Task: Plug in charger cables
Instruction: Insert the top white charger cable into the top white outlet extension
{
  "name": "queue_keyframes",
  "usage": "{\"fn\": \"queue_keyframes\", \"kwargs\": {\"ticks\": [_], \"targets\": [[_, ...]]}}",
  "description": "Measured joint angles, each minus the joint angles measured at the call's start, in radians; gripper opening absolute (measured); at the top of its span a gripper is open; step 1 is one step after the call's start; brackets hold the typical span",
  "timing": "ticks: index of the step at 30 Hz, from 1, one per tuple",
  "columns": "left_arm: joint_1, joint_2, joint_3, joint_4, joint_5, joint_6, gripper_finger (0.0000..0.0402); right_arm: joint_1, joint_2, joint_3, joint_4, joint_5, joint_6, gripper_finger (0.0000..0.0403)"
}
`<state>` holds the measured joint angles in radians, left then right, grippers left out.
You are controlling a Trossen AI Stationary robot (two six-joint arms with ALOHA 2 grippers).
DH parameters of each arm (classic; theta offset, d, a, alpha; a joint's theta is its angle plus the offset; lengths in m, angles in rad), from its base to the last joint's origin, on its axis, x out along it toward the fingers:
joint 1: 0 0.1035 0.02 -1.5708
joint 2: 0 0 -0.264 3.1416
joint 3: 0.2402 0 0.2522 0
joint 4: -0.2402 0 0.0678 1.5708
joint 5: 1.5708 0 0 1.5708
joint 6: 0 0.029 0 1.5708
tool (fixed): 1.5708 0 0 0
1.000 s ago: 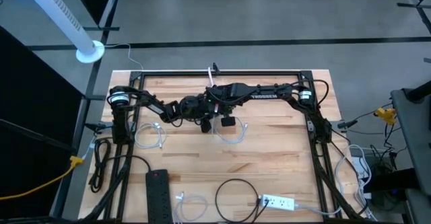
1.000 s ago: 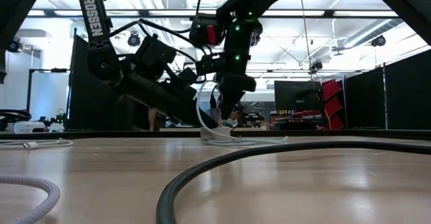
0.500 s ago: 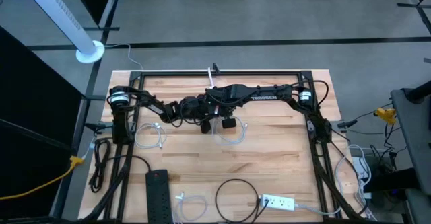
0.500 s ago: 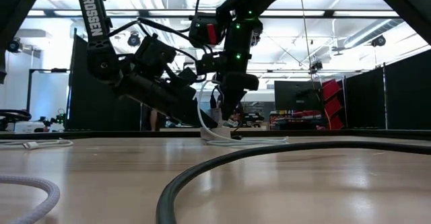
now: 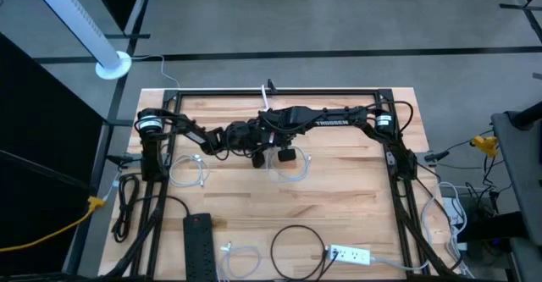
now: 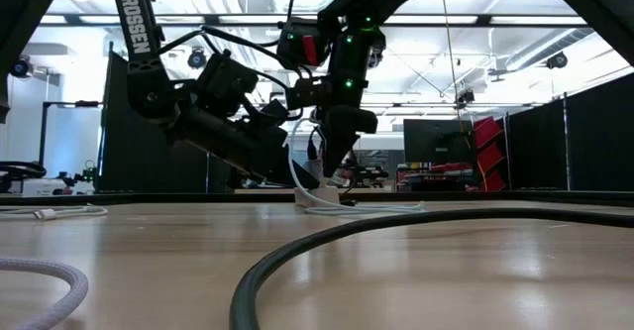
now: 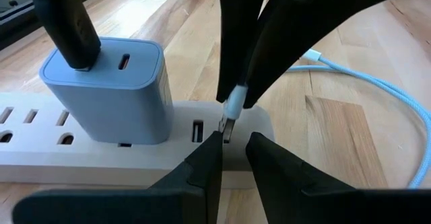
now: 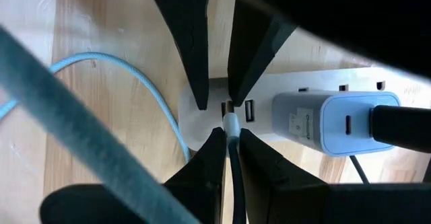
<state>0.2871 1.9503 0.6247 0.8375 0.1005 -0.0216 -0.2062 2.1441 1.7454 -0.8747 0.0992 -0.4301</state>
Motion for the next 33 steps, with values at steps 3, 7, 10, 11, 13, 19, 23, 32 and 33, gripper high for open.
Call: {"fn": "queue_keyframes", "kwargs": {"ticks": [3,7,10,11,13,19,23,32,33], "targets": [[0.0,0.0,0.0,0.0,-0.001,0.0,0.0071,0.001,0.0,0.0,0.013,-0.002,0.0,0.0012],[0.0,0.0,0.0,0.0,-0.001,0.0,0.0071,0.001,0.0,0.0,0.013,-0.002,0.0,0.0012],[0.0,0.0,0.001,0.0,-0.001,0.001,0.0071,0.001,0.0,0.0,0.005,0.001,0.0,0.0012],[0.0,0.0,0.001,-0.001,-0.002,0.001,0.0071,0.001,0.0,0.001,-0.001,0.003,-0.001,0.0012],[0.0,0.0,0.001,-0.007,-0.002,0.002,0.0071,0.001,0.0,0.003,-0.018,0.005,-0.001,0.0012],[-0.001,0.0,0.003,-0.009,-0.003,0.005,0.0071,0.006,-0.015,0.002,-0.06,0.009,-0.016,0.0012],[-0.001,0.0,0.003,-0.01,-0.004,0.004,0.0071,0.008,-0.017,0.002,-0.074,-0.015,-0.022,0.0012],[-0.001,0.0,0.002,-0.009,-0.002,-0.001,0.0071,0.016,-0.014,0.0,-0.037,-0.026,-0.001,0.0012],[-0.001,0.0,0.002,-0.009,-0.002,-0.002,0.0071,0.016,-0.014,0.0,-0.037,-0.024,-0.001,0.0012]]}}
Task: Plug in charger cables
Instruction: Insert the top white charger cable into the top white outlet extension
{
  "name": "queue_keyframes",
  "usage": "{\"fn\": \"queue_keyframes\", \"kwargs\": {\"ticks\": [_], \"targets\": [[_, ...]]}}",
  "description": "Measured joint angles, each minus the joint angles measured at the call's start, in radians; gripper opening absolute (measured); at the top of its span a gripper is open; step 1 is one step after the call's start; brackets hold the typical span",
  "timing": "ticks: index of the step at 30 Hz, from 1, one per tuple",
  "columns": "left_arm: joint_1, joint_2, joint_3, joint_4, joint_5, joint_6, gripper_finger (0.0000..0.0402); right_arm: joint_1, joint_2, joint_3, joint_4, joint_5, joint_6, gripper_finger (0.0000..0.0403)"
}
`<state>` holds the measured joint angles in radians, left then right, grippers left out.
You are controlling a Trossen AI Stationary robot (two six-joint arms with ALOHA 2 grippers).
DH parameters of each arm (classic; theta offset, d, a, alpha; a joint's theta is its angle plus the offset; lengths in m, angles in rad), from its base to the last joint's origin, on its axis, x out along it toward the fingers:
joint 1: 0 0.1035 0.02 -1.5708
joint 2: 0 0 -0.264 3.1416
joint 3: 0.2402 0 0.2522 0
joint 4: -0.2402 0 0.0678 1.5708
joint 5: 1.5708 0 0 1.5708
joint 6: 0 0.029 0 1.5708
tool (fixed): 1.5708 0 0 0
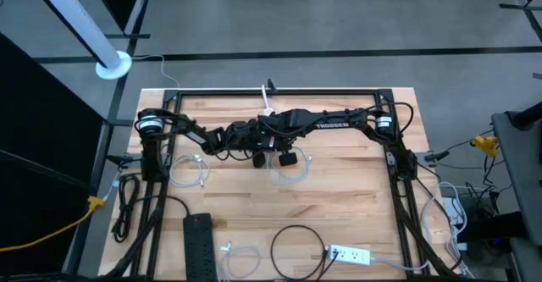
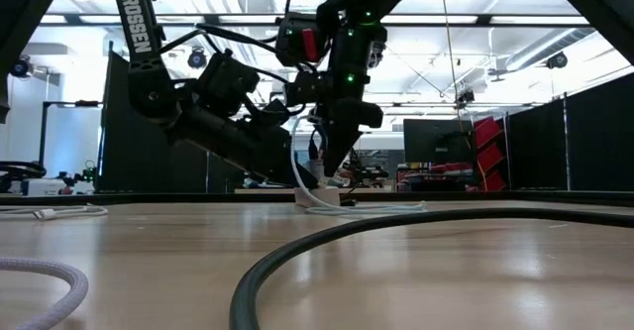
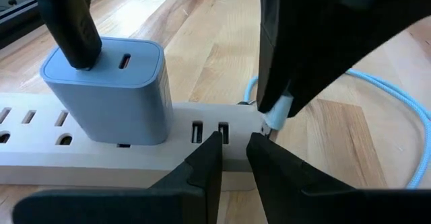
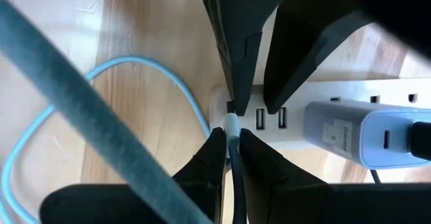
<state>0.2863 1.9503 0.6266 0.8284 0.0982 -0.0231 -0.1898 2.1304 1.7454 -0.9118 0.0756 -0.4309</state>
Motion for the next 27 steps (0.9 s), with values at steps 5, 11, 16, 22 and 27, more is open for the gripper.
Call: {"fn": "queue_keyframes", "kwargs": {"ticks": [5,11,16,22,27], "targets": [[0.0,0.0,0.0,0.0,-0.001,0.003,0.0071,-0.001,0.0,0.0,-0.02,0.011,0.0,0.0012],[0.0,0.0,0.0,0.0,-0.002,0.005,0.0071,-0.001,0.0,0.0,-0.024,0.024,0.0,0.0012],[0.0,0.0,0.0,0.0,-0.002,0.005,0.0071,-0.001,-0.002,0.0,-0.025,0.029,0.0,0.0012],[0.0,0.0,0.0,-0.001,-0.002,0.004,0.0071,-0.004,-0.006,0.0,-0.026,0.064,-0.004,0.0012],[0.0,0.0,0.0,0.0,-0.002,0.004,0.0071,-0.003,-0.006,0.0,-0.023,0.056,-0.006,0.0012]]}}
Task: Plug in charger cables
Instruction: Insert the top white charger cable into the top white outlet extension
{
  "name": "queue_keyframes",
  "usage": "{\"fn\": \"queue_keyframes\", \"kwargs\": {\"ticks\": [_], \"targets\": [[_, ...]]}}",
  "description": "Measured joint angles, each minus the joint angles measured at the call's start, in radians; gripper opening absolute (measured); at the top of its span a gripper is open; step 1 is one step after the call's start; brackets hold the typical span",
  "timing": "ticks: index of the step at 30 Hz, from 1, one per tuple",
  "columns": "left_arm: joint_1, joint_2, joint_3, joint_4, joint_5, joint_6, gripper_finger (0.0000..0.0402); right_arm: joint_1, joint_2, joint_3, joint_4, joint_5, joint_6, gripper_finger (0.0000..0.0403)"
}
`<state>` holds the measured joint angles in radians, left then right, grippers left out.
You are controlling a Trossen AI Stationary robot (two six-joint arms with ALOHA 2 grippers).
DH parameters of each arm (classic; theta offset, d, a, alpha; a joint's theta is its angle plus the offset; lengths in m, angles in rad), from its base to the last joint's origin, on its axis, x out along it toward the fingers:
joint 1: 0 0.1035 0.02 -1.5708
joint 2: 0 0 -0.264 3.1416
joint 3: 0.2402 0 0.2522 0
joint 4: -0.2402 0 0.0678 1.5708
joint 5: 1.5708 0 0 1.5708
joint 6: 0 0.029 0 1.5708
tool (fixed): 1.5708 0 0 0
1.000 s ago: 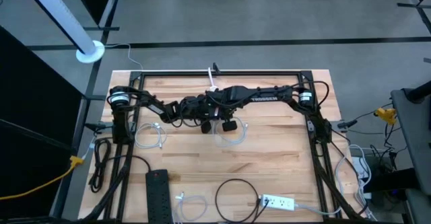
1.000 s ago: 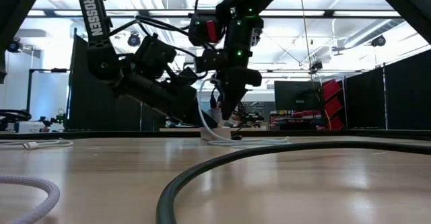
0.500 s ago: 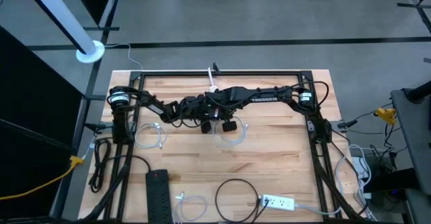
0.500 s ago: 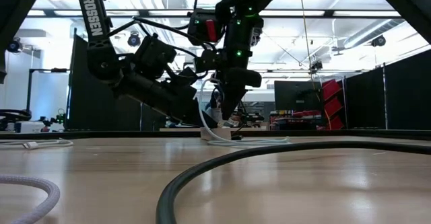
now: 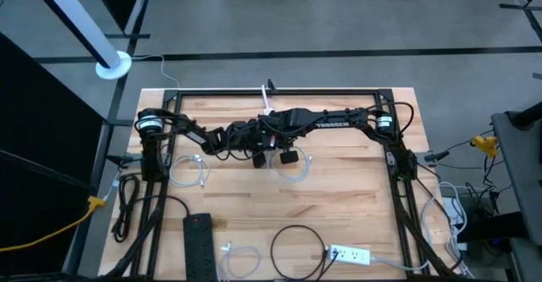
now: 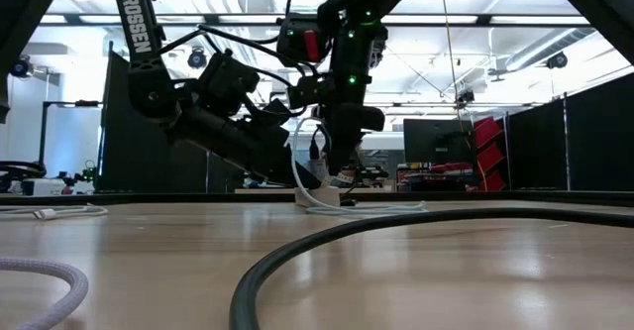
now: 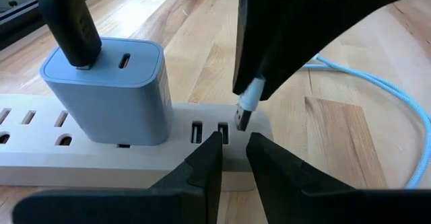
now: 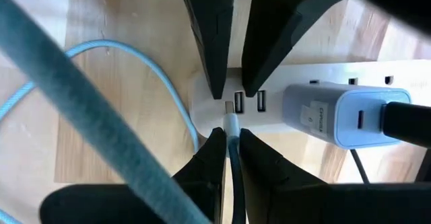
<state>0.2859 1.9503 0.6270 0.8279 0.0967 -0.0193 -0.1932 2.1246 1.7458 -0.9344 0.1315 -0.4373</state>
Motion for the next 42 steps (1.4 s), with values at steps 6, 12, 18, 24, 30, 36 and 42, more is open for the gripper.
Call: {"fn": "queue_keyframes", "kwargs": {"ticks": [6,12,18,24,30,36,42], "targets": [[0.0,0.0,0.0,0.0,0.0,0.0,0.0071,0.005,0.0,0.0,-0.002,-0.037,-0.006,0.0012],[0.0,0.0,-0.001,0.0,0.0,-0.001,0.0071,0.005,0.0,0.0,0.005,-0.039,-0.002,0.0012],[0.0,0.0,-0.001,0.0,0.0,-0.001,0.0071,0.005,0.0,0.0,0.023,-0.052,-0.006,0.0012],[0.0,0.0,-0.001,0.0,0.0,-0.001,0.0071,0.006,-0.002,0.0,0.037,-0.061,-0.009,0.0012],[0.0,0.0,-0.002,0.0,0.001,-0.001,0.0071,0.006,-0.003,0.0,0.075,-0.102,-0.008,0.0012],[0.0,0.0,-0.002,-0.003,0.001,-0.001,0.0071,0.007,-0.003,0.001,0.074,-0.102,-0.009,0.0012],[0.0,0.0,-0.001,-0.003,0.001,-0.002,0.0071,-0.012,-0.003,0.002,0.072,-0.072,-0.019,0.0012]]}}
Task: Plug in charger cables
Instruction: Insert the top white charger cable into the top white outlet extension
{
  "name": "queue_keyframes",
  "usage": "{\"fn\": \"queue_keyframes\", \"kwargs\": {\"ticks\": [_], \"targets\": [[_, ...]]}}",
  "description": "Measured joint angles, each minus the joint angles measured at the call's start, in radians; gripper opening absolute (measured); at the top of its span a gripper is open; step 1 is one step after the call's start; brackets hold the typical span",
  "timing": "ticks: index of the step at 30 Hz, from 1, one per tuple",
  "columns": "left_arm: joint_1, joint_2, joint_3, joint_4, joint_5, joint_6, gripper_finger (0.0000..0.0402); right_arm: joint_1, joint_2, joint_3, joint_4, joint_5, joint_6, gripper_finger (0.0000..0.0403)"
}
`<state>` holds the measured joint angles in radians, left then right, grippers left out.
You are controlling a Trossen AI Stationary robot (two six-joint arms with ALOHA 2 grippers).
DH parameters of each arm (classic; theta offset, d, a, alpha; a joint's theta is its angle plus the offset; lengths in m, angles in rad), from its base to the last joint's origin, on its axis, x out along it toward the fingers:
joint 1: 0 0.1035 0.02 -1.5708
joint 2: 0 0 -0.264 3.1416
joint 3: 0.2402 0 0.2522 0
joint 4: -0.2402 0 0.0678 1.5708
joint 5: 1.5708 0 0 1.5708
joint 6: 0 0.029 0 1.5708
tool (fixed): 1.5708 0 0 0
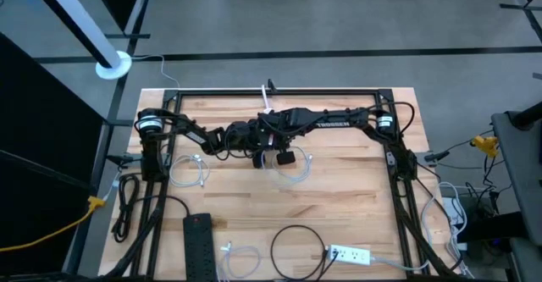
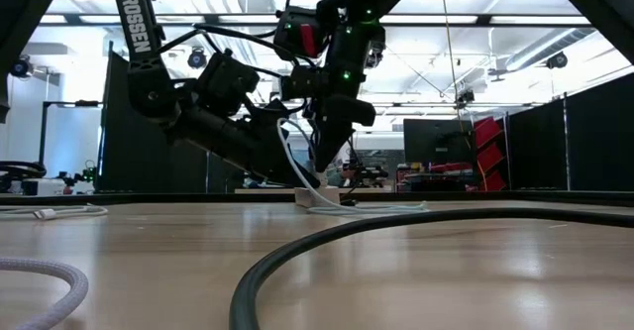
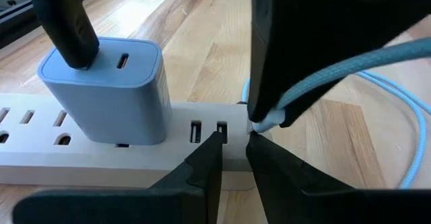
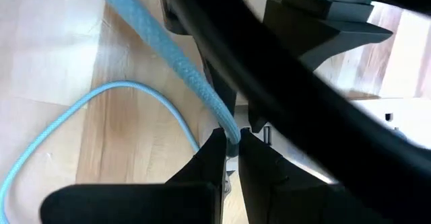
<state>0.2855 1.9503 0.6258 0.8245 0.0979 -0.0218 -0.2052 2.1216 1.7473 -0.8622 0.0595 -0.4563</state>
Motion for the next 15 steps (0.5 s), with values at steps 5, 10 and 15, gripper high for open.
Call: {"fn": "queue_keyframes", "kwargs": {"ticks": [5,10,15], "targets": [[0.0,0.0,0.001,-0.007,0.0,0.001,0.0071,-0.015,0.0,0.001,0.005,0.008,-0.032,0.0012],[0.0,0.0,0.001,-0.008,0.0,0.001,0.0071,-0.022,0.0,0.001,0.009,-0.056,-0.035,0.0012],[0.0,0.0,0.001,-0.008,-0.001,-0.002,0.0071,-0.028,0.0,0.0,0.024,-0.057,-0.047,0.0012]]}}
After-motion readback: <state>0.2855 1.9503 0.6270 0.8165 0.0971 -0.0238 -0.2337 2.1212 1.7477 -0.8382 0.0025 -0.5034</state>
